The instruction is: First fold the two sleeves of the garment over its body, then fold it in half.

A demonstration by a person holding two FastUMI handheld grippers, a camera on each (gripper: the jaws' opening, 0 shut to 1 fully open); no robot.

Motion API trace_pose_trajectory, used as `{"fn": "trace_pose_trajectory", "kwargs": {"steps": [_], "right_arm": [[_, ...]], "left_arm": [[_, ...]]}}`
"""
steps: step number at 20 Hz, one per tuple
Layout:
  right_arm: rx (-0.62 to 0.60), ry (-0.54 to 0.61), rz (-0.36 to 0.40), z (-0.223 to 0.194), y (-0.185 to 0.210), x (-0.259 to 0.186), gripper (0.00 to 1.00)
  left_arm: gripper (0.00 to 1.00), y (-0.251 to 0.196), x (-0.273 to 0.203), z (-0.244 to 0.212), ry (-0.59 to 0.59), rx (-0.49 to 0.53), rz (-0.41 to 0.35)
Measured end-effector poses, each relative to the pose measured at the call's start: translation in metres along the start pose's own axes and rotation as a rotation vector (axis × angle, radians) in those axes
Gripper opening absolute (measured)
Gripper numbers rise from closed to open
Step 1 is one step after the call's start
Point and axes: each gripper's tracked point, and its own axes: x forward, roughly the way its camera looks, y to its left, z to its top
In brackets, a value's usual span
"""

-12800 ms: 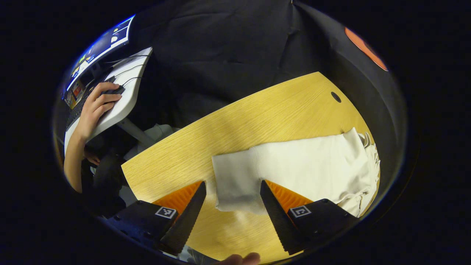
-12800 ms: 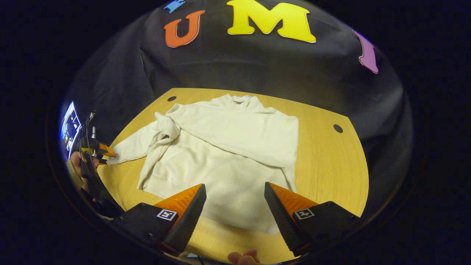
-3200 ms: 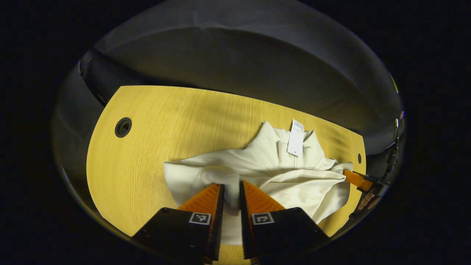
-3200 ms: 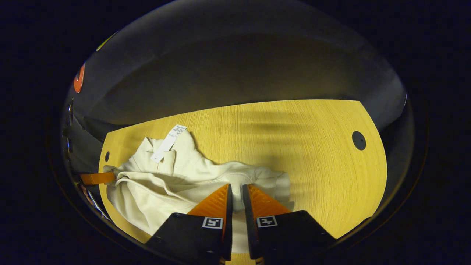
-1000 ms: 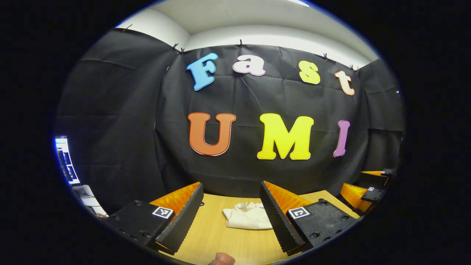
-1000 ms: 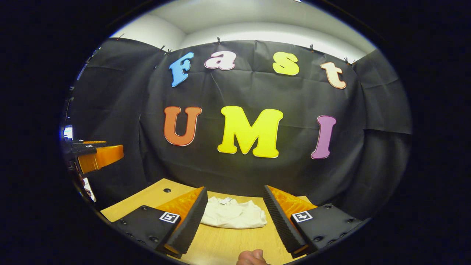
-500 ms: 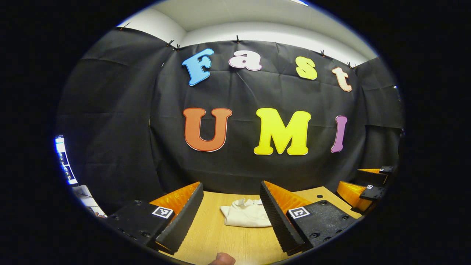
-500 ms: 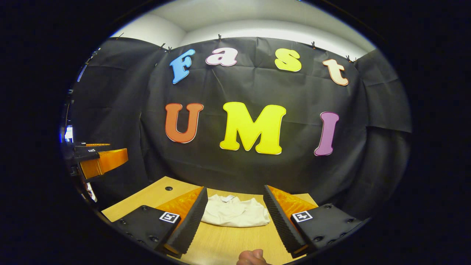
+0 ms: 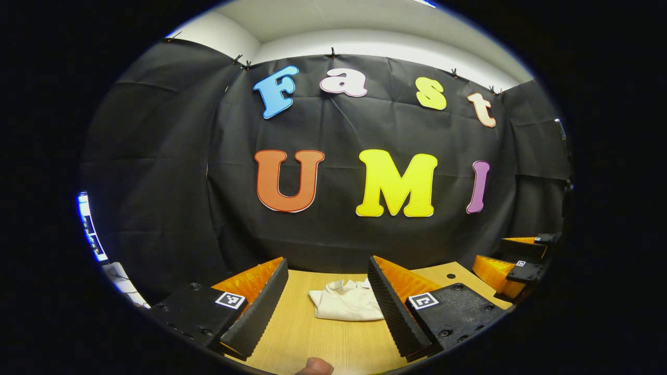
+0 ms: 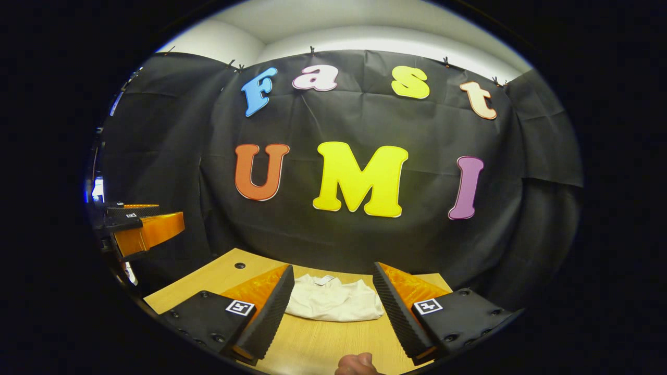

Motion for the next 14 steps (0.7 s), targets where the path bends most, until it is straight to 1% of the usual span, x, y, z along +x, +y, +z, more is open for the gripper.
{"fn": "trace_pose_trajectory", "kwargs": {"steps": [7, 14], "right_arm": [[0.006, 0.035, 0.014, -0.0074, 0.0041, 0.0045, 0.95], [0.007, 0.039, 0.029, -0.0095, 0.0101, 0.005, 0.95]], "left_arm": [[0.98, 0.0019, 0.0007, -0.0006, 0.003, 0.005, 0.004], [0.98, 0.0017, -0.0004, -0.0004, -0.006, 0.017, -0.003]]}}
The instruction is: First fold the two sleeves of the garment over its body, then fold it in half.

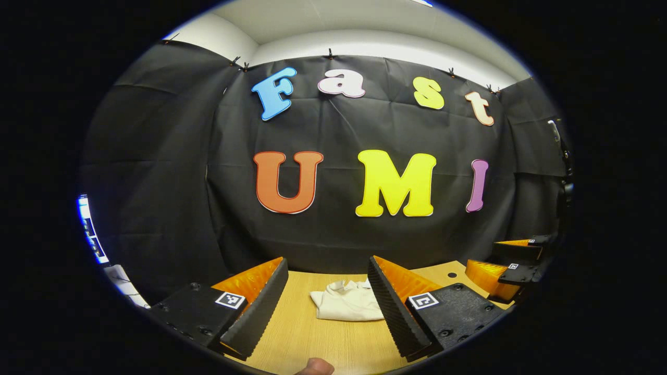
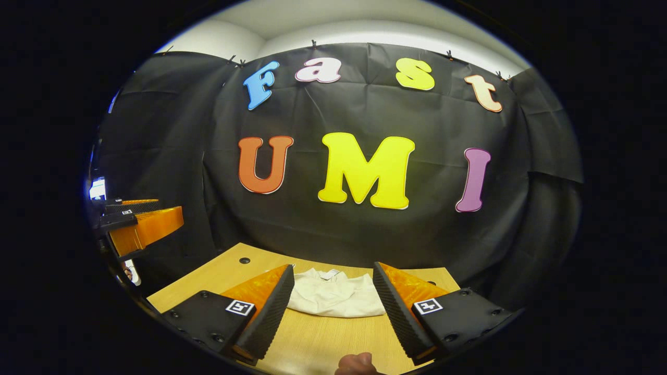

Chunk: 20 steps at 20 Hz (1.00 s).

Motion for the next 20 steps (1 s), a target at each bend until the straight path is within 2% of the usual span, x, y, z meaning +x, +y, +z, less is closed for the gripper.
{"fn": "trace_pose_trajectory", "kwargs": {"steps": [20], "right_arm": [[0.022, 0.029, -0.076, -0.011, -0.004, -0.011, 0.95]], "left_arm": [[0.98, 0.002, 0.002, -0.011, 0.023, 0.025, -0.066]]}}
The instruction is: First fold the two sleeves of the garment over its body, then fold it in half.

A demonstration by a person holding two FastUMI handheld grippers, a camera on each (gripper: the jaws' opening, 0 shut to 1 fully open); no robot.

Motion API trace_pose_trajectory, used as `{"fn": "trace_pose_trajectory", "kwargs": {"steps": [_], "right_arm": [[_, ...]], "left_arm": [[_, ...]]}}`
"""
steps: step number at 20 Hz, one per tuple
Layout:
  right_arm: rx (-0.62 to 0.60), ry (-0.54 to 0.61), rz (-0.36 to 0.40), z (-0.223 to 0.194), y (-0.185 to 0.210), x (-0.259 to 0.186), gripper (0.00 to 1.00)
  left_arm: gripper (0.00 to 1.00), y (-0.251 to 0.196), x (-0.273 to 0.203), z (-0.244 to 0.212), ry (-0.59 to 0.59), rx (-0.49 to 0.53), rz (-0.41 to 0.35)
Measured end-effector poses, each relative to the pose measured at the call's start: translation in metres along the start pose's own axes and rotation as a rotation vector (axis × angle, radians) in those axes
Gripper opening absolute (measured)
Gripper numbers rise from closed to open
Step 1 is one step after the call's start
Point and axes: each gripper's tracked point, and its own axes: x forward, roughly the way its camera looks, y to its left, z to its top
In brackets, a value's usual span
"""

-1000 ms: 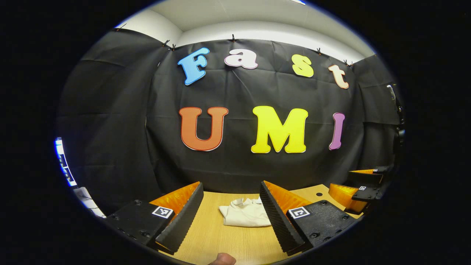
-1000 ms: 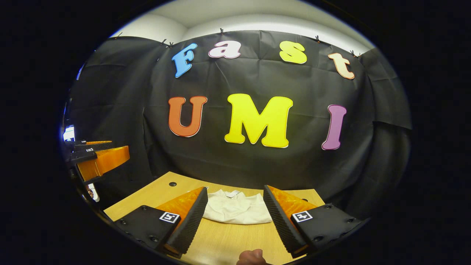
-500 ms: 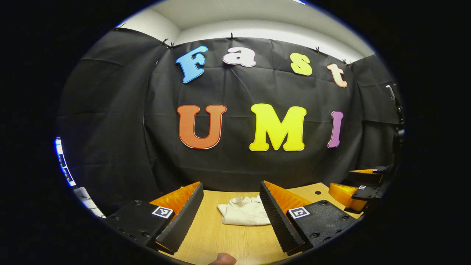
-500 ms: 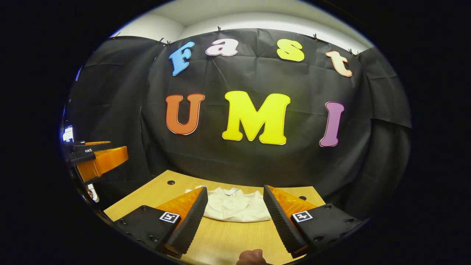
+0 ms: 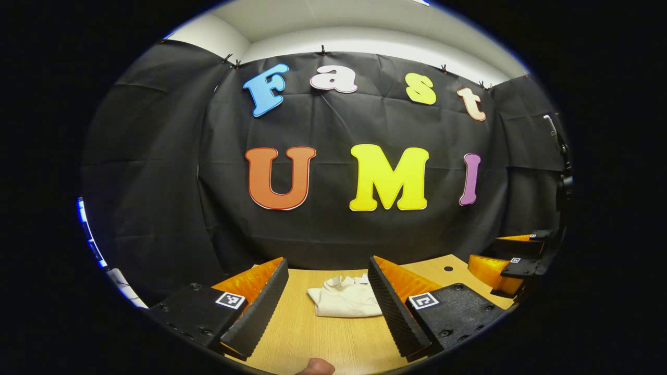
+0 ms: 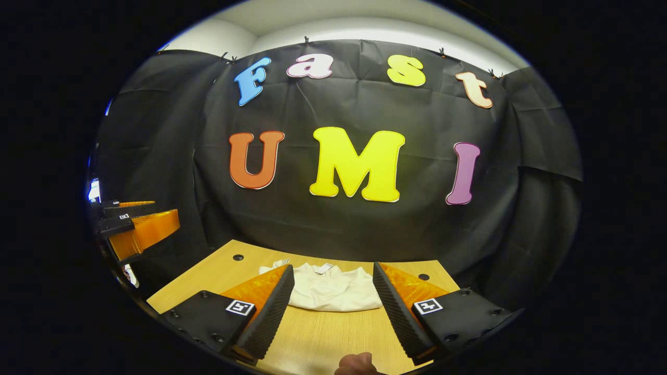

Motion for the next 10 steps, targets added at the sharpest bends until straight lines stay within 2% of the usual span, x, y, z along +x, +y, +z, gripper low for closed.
{"fn": "trace_pose_trajectory", "kwargs": {"steps": [6, 10], "right_arm": [[0.006, 0.03, -0.061, -0.015, -0.013, -0.01, 0.94], [-0.001, 0.033, -0.047, -0.024, -0.029, -0.015, 0.95]], "left_arm": [[0.98, -0.013, 0.003, -0.014, 0.017, 0.016, -0.065], [0.98, -0.027, 0.007, -0.018, 0.031, 0.002, -0.056]]}}
